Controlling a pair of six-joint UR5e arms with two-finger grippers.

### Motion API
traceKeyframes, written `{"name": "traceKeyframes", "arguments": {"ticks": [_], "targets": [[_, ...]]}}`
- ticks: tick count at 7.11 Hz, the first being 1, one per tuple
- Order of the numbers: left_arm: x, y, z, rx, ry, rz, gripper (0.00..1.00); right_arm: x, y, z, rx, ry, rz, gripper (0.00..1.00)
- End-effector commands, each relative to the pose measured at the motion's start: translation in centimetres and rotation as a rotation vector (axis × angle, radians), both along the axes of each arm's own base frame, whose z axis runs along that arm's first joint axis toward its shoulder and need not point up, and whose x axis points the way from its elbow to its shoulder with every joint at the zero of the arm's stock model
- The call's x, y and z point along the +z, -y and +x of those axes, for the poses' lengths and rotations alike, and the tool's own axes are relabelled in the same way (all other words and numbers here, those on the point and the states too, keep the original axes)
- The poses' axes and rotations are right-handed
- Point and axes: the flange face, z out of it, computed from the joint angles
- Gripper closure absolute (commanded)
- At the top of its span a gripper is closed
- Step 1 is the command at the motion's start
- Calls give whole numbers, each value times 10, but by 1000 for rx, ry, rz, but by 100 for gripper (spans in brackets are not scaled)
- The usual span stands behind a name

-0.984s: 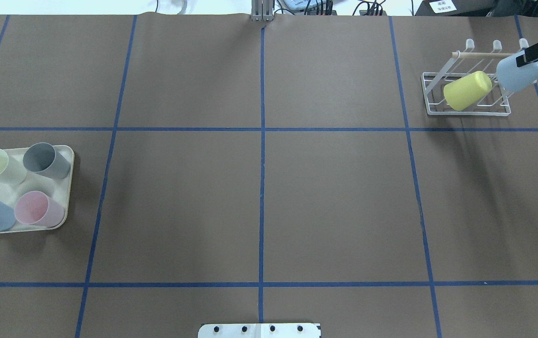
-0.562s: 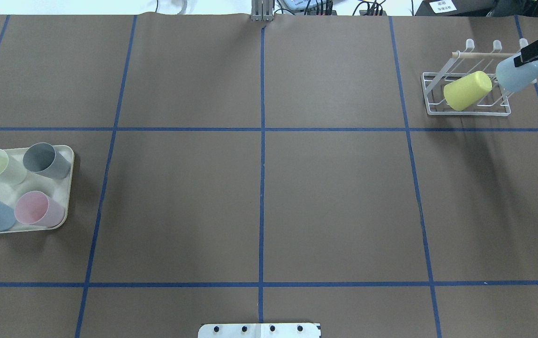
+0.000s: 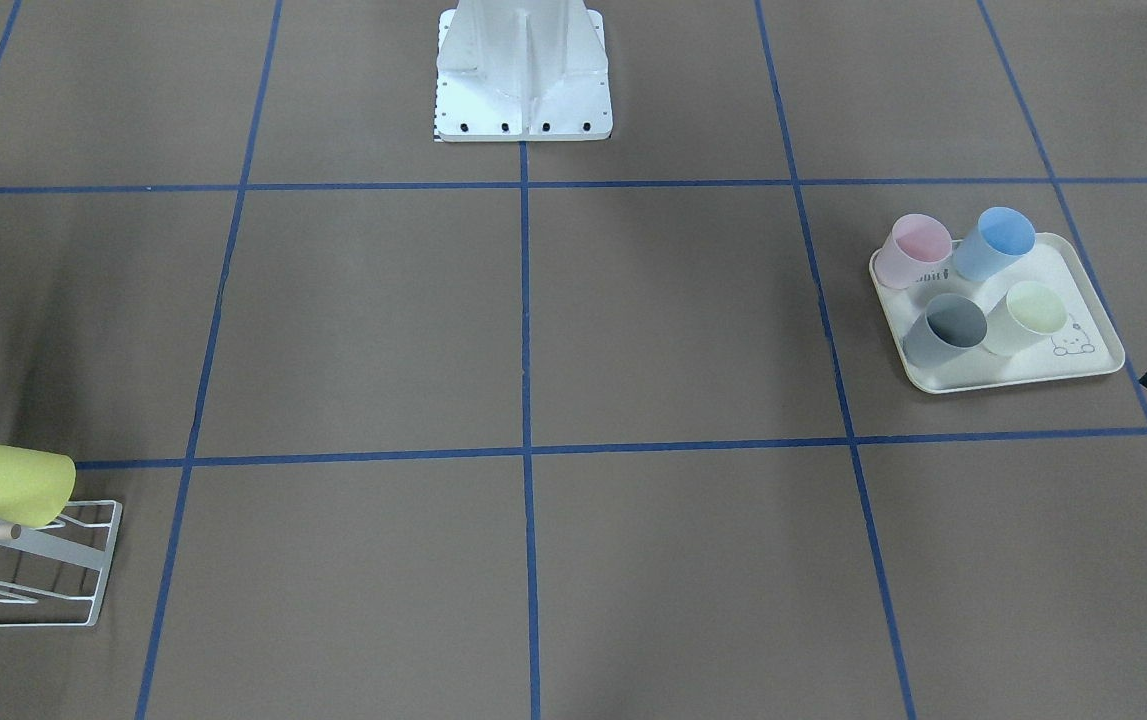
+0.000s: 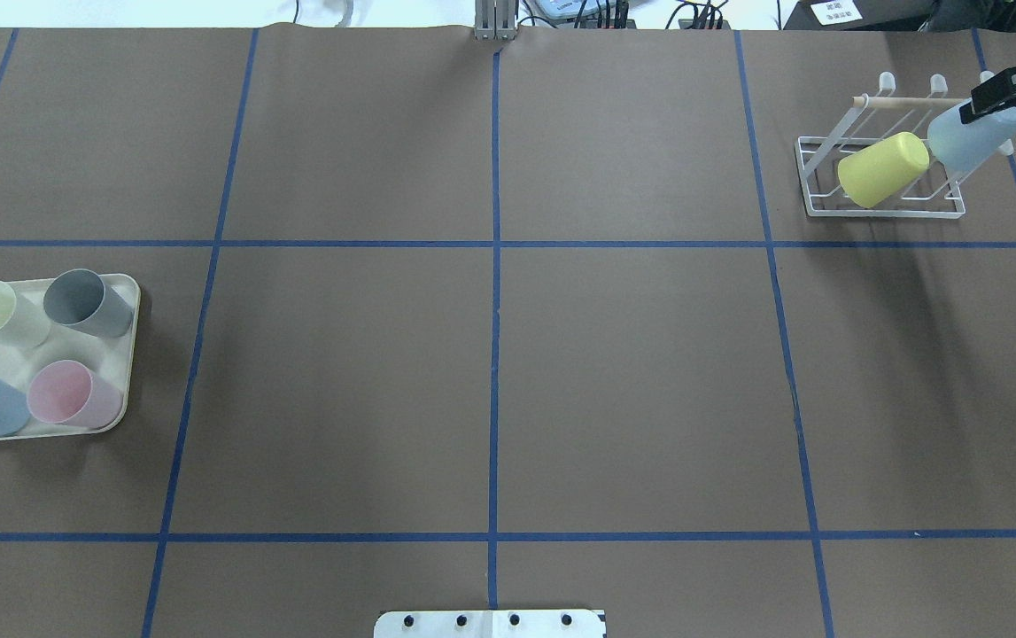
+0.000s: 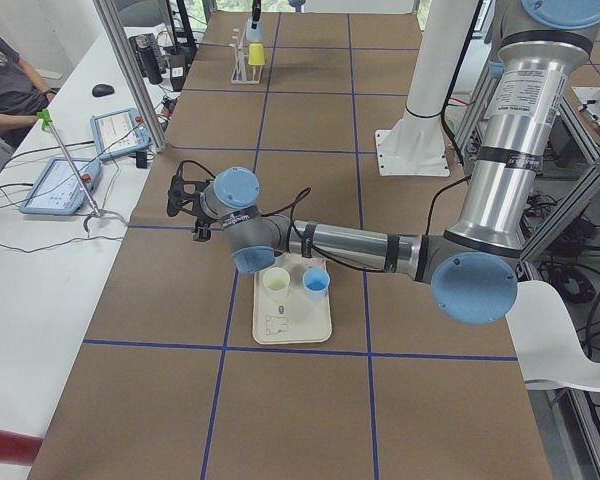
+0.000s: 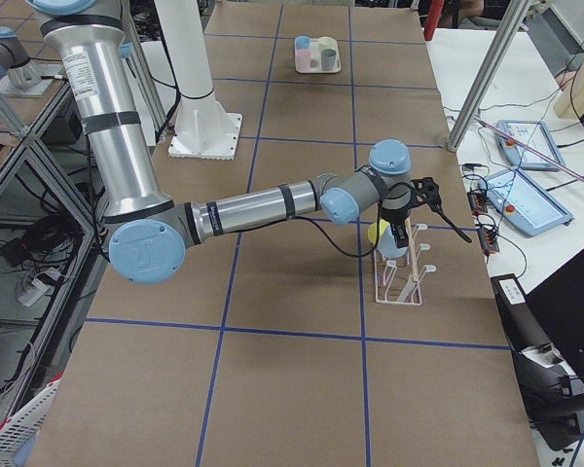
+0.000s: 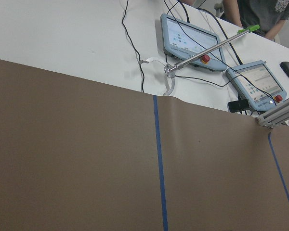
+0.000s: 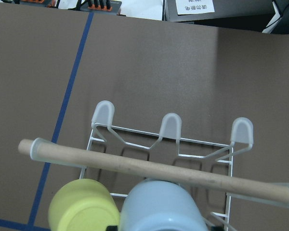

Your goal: Transfer IKEA cup to right arm and place on rack

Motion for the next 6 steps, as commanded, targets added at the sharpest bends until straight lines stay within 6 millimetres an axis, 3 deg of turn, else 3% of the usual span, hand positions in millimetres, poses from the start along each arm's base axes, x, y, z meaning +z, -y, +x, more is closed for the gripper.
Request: {"name": "traceKeyframes", "arguments": {"ticks": [1,2,3,4,6], "targets": [[0,0,0,2,-1,0,12,3,2,-9,-14,-1,-8,87],[0,0,0,2,-1,0,12,4,2,-10,-15,-1,-9,83],[1,-1,0,2,0,-2,12,5,2,-11,-16,0,-12,71],[1,-1,0,3,-2,-3,12,6,2,-12,-18,-1,-14,52],[1,-1,0,4,-2,-3,12,12,1,-22,-26,-1,-32,4]]}}
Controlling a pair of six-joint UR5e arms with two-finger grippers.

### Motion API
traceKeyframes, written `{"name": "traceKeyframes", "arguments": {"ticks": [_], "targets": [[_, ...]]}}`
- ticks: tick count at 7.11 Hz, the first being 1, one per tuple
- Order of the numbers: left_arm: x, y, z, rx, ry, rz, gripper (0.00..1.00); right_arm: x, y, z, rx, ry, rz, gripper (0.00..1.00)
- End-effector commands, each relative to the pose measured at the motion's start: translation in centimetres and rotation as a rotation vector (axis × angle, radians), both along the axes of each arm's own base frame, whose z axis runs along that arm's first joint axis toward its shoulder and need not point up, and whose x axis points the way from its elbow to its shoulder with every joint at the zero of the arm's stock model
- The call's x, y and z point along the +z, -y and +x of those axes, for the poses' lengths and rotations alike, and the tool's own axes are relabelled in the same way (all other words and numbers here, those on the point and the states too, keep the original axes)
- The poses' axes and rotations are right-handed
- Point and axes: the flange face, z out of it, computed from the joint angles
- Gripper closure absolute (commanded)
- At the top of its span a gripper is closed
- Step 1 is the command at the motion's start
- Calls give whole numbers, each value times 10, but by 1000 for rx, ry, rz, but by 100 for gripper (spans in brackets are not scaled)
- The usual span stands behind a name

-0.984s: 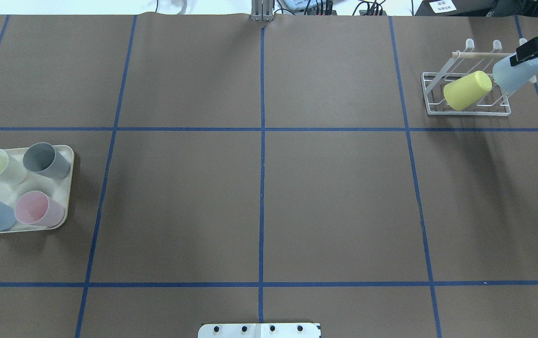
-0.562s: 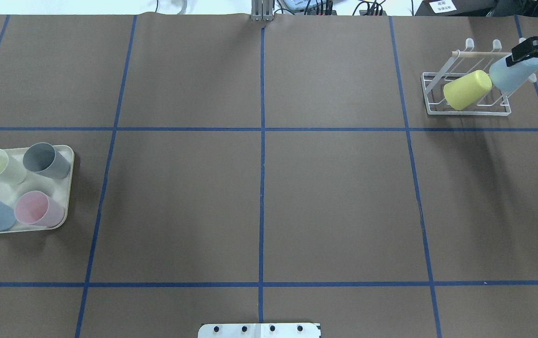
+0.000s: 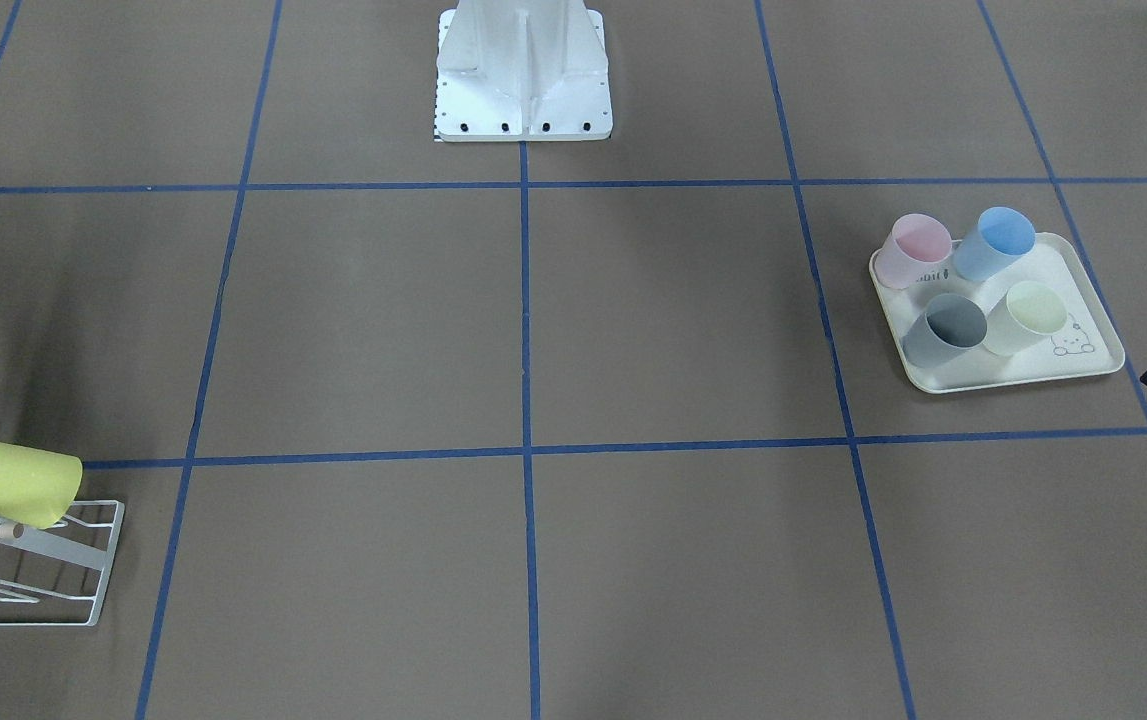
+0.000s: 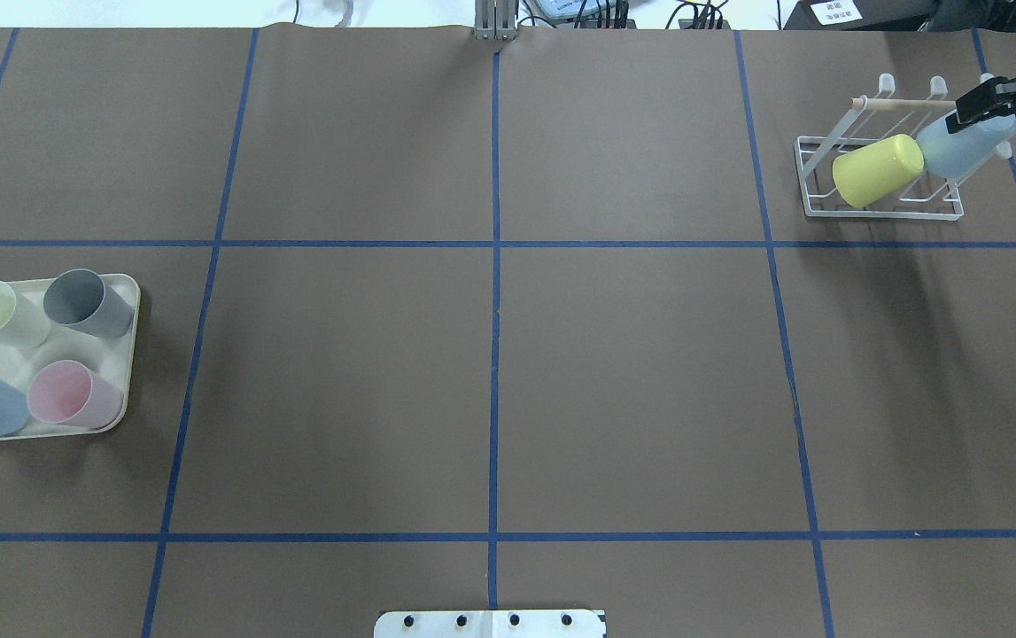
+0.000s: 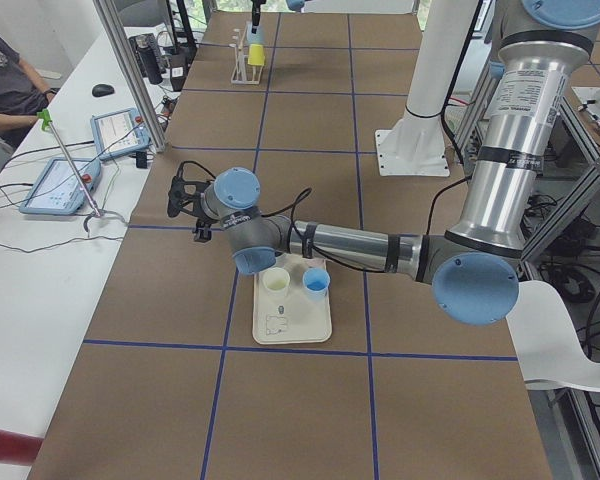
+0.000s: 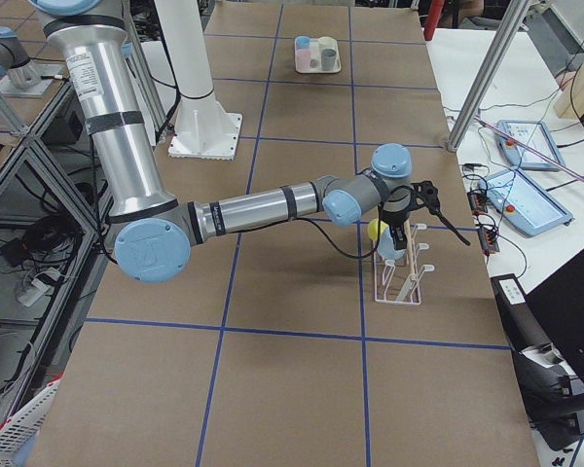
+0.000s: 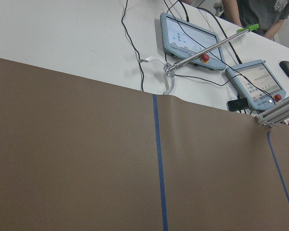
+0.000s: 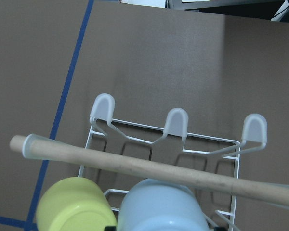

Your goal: Transfer IKEA cup to right arm and place on rack

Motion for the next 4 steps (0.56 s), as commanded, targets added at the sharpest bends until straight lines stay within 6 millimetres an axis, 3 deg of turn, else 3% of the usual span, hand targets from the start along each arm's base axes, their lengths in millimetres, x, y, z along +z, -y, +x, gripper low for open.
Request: {"name": "traceKeyframes", "arguments": {"ticks": [1,3,4], "targets": [[4,-2,0,1,1,-6,12,5,-1,-11,-11,2,-16,2],[1,-3,-2,-2,0,-2,12,-4,4,-13,-14,9,-9,1],[3,-12,-6,-6,2,0,12,-20,12,-16,-18,20,10,1]]}}
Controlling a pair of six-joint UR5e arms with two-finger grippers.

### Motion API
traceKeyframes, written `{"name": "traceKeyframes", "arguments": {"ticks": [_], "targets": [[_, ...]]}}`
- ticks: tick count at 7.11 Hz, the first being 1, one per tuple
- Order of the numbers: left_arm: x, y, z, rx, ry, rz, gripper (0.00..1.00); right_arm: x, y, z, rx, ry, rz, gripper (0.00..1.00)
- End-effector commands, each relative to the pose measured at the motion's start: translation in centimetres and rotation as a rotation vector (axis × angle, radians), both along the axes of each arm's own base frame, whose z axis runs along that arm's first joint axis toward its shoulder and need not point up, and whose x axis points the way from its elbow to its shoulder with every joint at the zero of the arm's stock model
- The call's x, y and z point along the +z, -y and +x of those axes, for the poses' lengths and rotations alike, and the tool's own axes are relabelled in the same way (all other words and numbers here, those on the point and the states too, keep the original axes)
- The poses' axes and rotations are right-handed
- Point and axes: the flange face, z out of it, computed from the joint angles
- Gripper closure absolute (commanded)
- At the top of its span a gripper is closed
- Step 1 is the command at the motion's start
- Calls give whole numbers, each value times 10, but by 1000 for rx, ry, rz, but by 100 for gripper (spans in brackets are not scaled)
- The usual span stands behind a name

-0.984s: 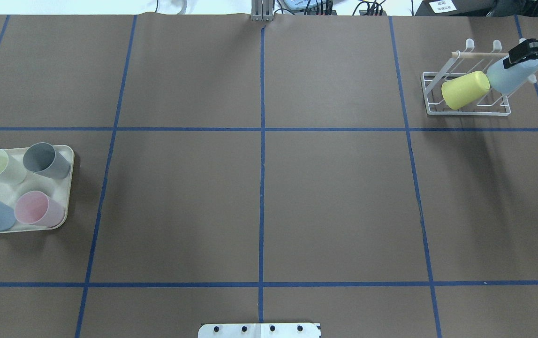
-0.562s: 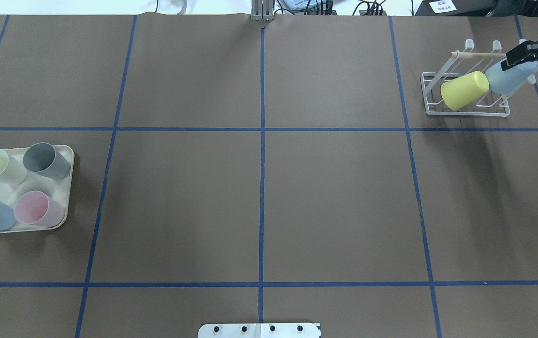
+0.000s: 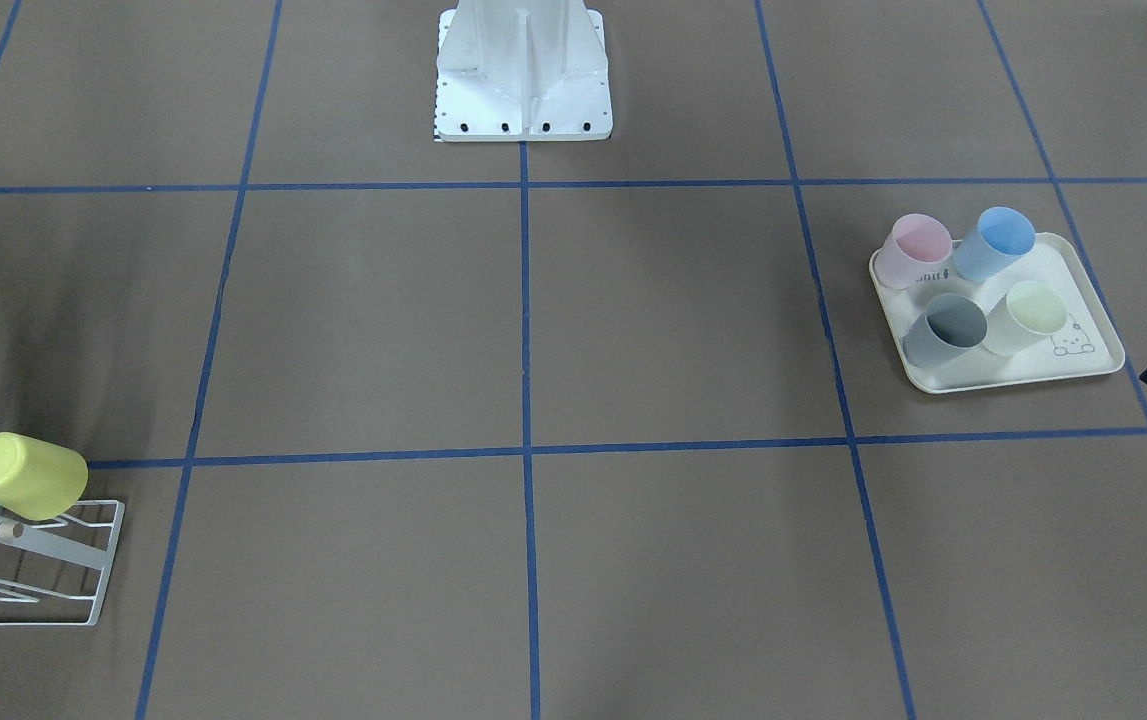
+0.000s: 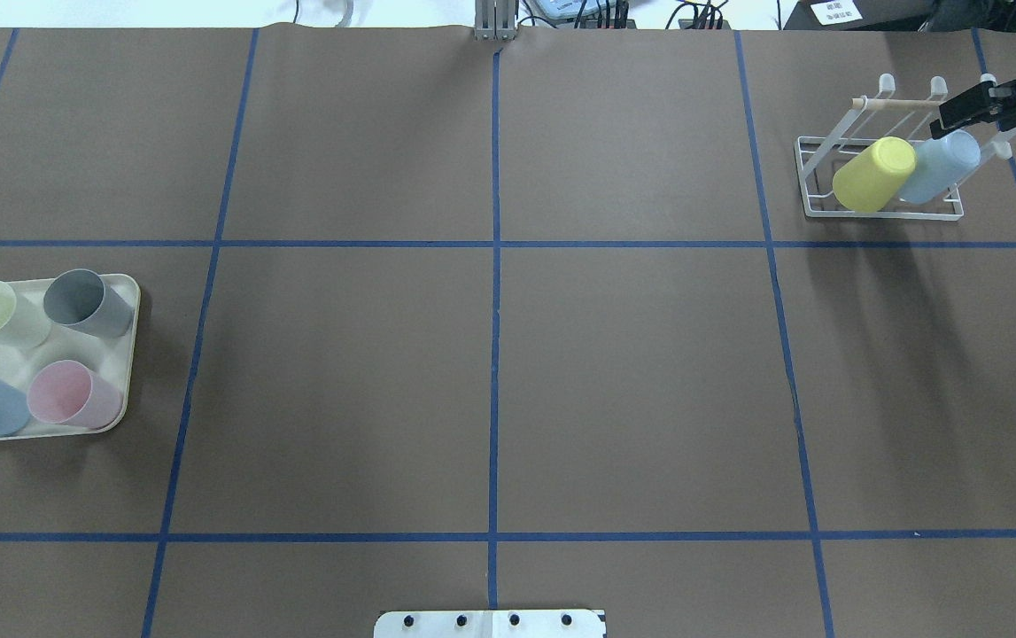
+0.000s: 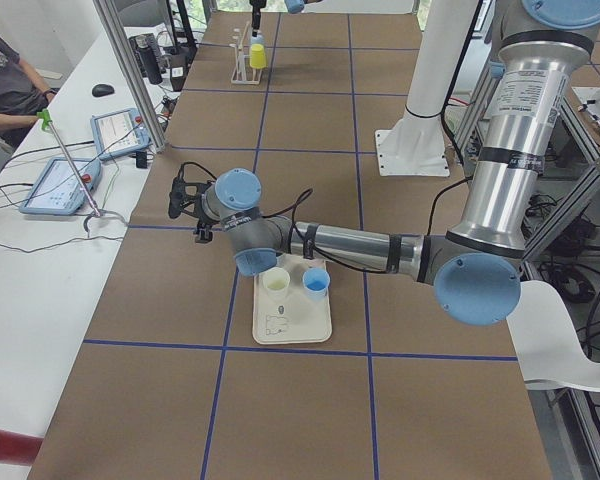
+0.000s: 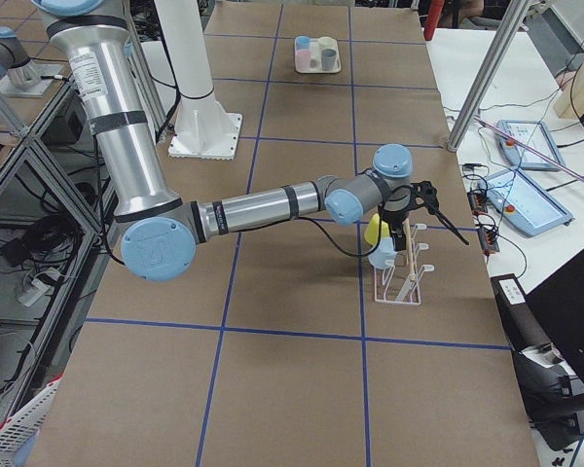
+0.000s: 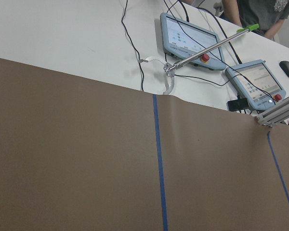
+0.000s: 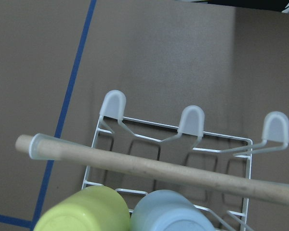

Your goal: Transfer IKEA cup to right arm and place on rack

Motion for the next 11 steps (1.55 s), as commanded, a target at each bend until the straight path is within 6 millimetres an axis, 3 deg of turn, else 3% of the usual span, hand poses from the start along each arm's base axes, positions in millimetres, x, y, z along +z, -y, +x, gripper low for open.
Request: {"name": "traceKeyframes", "arguments": {"ticks": [1,3,5,6,9,10,11], "targets": [[7,-10,-10,-17,15,7,12,-17,7,-3,-5,13,20,1],[33,-21,-47,-50,79,32,12,-23,6,-2,-4,17,33,1],[45,-30,-53,-54,90,20,12,-30,9,-3,-3,20,46,1],[62,-39,-52,-39,112,12,13,-33,9,-3,-4,23,53,1],[102,-51,-41,94,263,-39,13,-32,6,-1,-3,24,53,1],[113,-60,-23,146,267,-98,13,-30,4,-1,-4,25,51,1],[121,-88,5,226,278,-162,13,-30,3,-1,-6,25,51,1]]}}
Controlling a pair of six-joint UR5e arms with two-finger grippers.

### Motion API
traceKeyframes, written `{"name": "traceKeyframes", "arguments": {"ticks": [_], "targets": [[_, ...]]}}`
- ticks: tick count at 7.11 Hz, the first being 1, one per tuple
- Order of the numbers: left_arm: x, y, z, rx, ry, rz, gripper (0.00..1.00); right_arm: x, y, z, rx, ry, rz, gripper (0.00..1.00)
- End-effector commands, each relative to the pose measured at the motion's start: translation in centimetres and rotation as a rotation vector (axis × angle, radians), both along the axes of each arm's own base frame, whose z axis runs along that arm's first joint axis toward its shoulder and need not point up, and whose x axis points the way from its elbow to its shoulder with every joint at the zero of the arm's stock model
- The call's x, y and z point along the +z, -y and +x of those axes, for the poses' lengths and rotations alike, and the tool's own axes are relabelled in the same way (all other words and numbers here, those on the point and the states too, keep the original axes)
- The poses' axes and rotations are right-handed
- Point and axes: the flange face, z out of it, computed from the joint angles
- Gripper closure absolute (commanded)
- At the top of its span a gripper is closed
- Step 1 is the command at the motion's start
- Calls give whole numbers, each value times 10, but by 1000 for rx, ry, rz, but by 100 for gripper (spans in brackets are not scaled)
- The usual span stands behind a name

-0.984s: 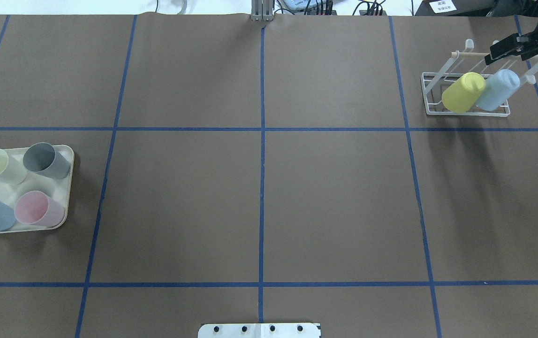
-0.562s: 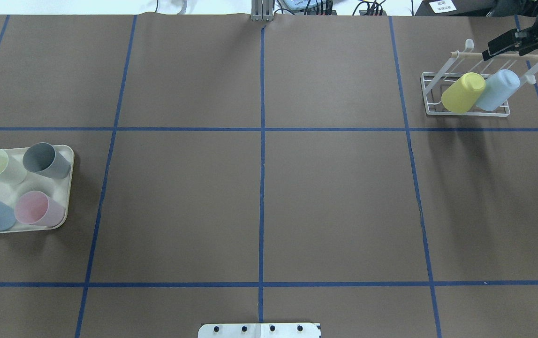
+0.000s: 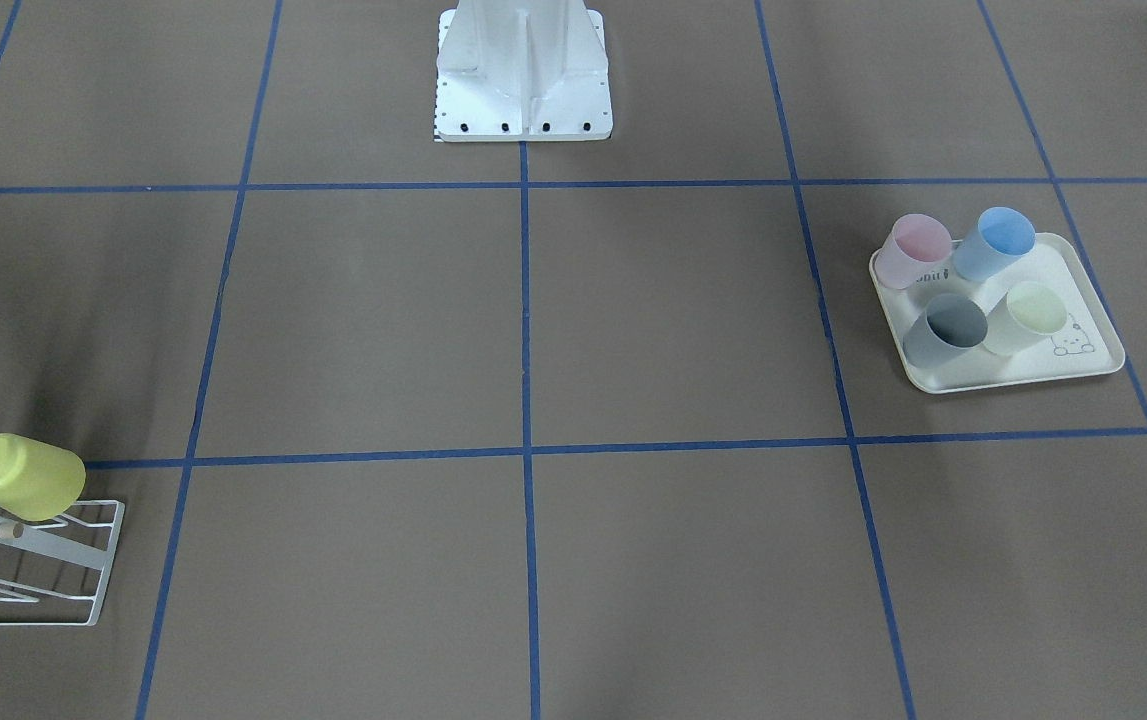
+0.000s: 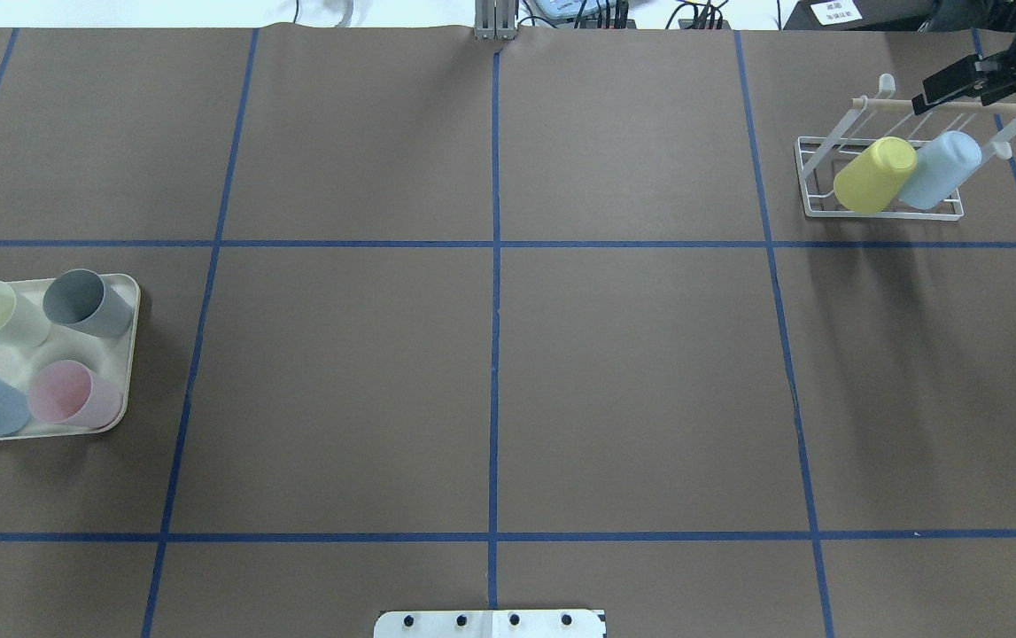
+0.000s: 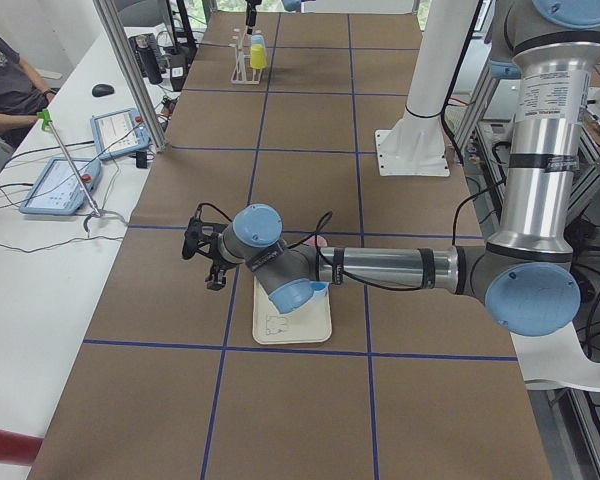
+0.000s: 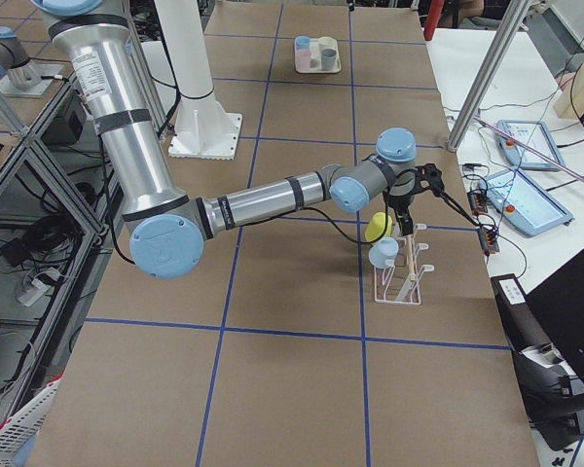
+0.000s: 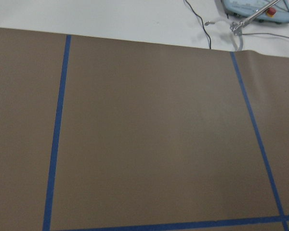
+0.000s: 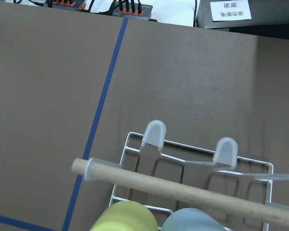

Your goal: Transfer IKEA cup to right arm and place on rack

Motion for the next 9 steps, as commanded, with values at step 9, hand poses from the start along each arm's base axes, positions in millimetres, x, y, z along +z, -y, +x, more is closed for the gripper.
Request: {"name": "traceKeyframes", "arguments": {"ticks": [9], "targets": [[35,-145,104,336,94,-276,48,-18,-43,9,-21,59,11,1]]}}
